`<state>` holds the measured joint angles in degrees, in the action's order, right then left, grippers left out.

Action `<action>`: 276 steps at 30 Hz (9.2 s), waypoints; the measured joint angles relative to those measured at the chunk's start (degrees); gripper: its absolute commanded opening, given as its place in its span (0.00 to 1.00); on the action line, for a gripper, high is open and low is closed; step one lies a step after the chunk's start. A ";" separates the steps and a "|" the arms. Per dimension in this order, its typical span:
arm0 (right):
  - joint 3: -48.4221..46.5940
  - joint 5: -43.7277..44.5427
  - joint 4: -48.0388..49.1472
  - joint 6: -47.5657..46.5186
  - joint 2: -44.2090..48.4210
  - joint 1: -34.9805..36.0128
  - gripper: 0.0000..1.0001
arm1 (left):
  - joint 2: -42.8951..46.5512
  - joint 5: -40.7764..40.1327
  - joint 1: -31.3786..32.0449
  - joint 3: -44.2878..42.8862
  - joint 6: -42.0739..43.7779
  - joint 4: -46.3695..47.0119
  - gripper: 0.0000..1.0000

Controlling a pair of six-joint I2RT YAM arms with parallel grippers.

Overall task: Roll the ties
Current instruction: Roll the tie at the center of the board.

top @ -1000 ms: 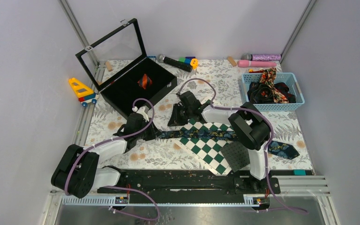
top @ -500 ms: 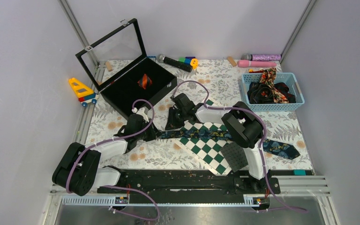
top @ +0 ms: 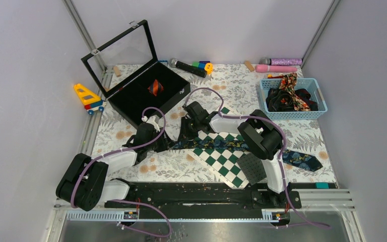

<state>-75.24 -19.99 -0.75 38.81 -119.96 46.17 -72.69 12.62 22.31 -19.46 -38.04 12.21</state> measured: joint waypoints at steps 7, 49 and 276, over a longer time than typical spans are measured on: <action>0.31 0.37 0.07 -0.11 0.24 0.17 0.17 | 0.00 -0.02 0.00 0.00 -0.48 -0.04 0.22; 2.58 2.27 -0.66 -1.20 3.67 0.72 0.18 | 0.33 -0.55 0.00 0.00 -0.59 -0.37 0.26; 25.59 41.55 -14.23 -10.01 67.93 -1.46 0.50 | -44.78 -61.99 36.74 -53.81 6.47 -68.91 0.26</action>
<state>-49.65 21.56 -14.98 28.80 -52.03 44.71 -117.47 -49.36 59.05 -73.28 -31.57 -56.71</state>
